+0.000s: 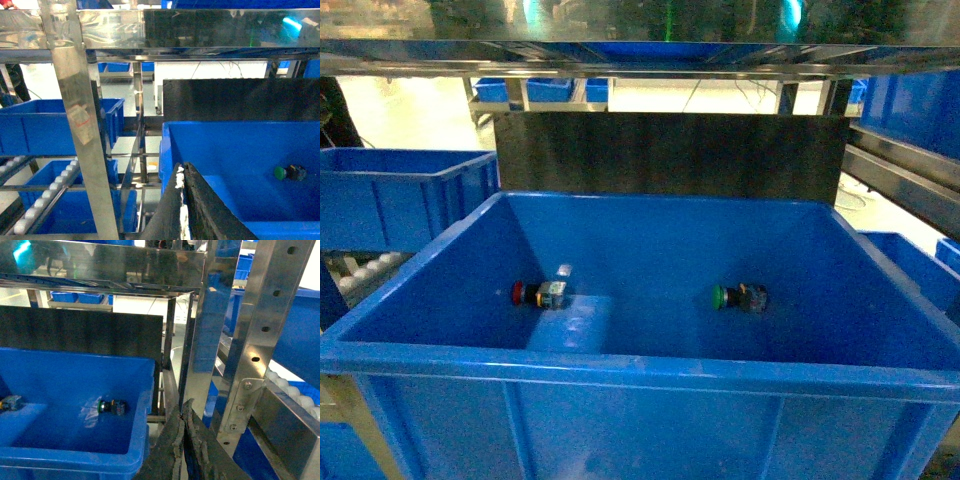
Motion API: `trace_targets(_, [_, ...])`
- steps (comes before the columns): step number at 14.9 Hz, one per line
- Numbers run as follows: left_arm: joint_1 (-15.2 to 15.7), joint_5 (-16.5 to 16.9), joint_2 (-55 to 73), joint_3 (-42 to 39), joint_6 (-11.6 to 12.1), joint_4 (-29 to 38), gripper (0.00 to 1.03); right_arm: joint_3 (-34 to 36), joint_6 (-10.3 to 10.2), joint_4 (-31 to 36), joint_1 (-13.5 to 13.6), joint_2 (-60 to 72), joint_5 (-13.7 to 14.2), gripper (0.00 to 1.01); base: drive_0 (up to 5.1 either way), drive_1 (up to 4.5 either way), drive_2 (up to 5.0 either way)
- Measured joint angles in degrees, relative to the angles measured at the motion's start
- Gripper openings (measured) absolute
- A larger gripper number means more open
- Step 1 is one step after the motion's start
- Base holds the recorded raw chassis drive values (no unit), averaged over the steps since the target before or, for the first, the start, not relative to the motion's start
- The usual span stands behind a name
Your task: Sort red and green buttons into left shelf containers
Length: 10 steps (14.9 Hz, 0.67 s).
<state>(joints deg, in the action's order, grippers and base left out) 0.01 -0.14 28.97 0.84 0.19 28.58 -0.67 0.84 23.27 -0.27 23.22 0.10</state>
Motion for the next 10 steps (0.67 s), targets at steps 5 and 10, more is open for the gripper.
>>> trace_targets(5, [0.0, -0.02, -9.09, -0.02, 0.0, -8.59, 0.02, 0.0, 0.0, -7.32, 0.0, -7.39, 0.0, 0.02, 0.0, 0.0, 0.0])
trace_targets(10, [0.0, -0.02, -15.61, -0.02, -0.02, -15.15, 0.02, 0.0, 0.0, -12.46, 0.0, -12.52, 0.0, 0.02, 0.0, 0.0, 0.0])
